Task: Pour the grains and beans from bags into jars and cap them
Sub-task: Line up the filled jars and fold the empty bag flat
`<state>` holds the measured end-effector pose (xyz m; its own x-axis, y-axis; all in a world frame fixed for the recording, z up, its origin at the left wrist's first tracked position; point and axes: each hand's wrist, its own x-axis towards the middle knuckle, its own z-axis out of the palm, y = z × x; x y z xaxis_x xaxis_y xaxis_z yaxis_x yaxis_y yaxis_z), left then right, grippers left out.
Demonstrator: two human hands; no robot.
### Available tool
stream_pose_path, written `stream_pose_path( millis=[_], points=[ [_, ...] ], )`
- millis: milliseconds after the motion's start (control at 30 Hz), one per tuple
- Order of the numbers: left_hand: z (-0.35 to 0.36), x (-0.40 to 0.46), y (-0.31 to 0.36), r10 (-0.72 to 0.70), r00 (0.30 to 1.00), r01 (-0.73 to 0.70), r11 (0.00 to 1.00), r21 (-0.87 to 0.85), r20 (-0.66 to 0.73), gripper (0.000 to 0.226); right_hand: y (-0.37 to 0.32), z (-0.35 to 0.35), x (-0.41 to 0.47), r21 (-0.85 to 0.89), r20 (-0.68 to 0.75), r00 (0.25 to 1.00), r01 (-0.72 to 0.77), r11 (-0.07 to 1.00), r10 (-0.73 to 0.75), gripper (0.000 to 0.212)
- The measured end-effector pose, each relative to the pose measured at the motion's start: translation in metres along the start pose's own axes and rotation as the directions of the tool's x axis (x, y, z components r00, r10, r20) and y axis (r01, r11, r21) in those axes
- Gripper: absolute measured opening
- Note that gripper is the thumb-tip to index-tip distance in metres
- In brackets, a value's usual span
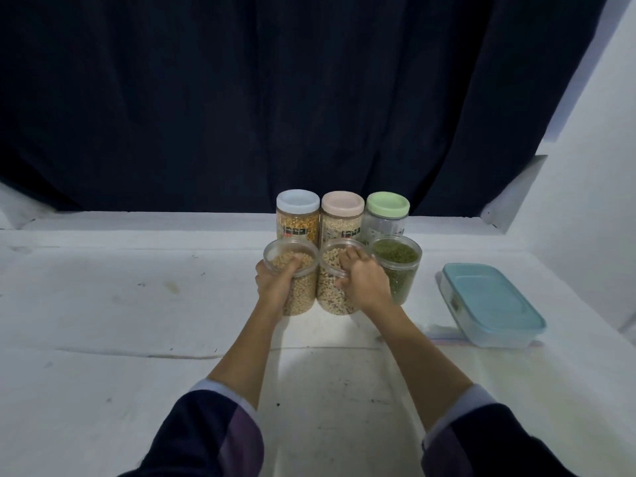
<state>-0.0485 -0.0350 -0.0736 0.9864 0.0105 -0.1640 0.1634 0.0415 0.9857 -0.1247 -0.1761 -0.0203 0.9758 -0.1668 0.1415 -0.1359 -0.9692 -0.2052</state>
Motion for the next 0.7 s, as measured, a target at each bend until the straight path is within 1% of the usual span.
stream_pose_path(
  millis=[133,200,400,467,500,567,600,633,667,700],
  points=[
    [0.002,0.014,0.000,0.012,1.000,-0.012,1.000,-0.002,0.009,0.072,-0.003,0.002,0.011,0.010,0.000,1.000,-0.026,1.000,0.026,0.064],
    [0.002,0.021,0.000,0.011,1.000,-0.011,1.000,-0.004,0.012,0.073,-0.006,0.004,0.016,-0.002,-0.016,0.999,-0.029,1.000,0.029,0.064],
    [0.003,0.025,0.002,-0.013,1.000,0.013,0.999,0.037,-0.005,0.073,-0.004,0.004,0.018,0.047,-0.029,0.998,-0.048,0.998,0.049,0.063],
    [0.004,0.020,0.007,0.003,0.999,0.000,0.998,0.057,-0.047,0.080,-0.004,0.003,0.020,0.047,-0.017,0.998,-0.054,0.997,0.054,0.064],
    [0.005,0.016,0.009,0.029,0.993,-0.017,0.995,0.101,-0.115,0.086,-0.004,0.001,0.022,0.041,0.002,0.998,-0.057,0.998,0.057,0.065],
    [0.011,0.004,0.014,0.159,0.946,-0.100,0.972,0.212,-0.283,0.094,0.001,-0.002,0.025,0.049,0.027,0.999,-0.042,0.998,0.041,0.062],
    [0.014,-0.006,0.017,0.237,0.905,-0.156,0.957,0.243,-0.352,0.091,0.003,-0.004,0.022,0.084,0.004,1.000,-0.028,0.996,0.028,0.057],
    [0.018,-0.016,0.018,0.307,0.858,-0.217,0.943,0.251,-0.411,0.082,0.007,-0.007,0.018,0.145,-0.064,0.998,-0.013,0.989,0.023,0.047],
    [0.023,-0.026,0.019,0.377,0.805,-0.286,0.923,0.257,-0.459,0.069,0.012,-0.009,0.013,0.222,-0.190,0.981,0.015,0.975,0.028,0.037],
    [0.029,-0.034,0.018,0.451,0.746,-0.361,0.892,0.271,-0.490,0.056,0.017,-0.010,0.006,0.299,-0.340,0.938,0.048,0.953,0.059,0.027]
  ],
)
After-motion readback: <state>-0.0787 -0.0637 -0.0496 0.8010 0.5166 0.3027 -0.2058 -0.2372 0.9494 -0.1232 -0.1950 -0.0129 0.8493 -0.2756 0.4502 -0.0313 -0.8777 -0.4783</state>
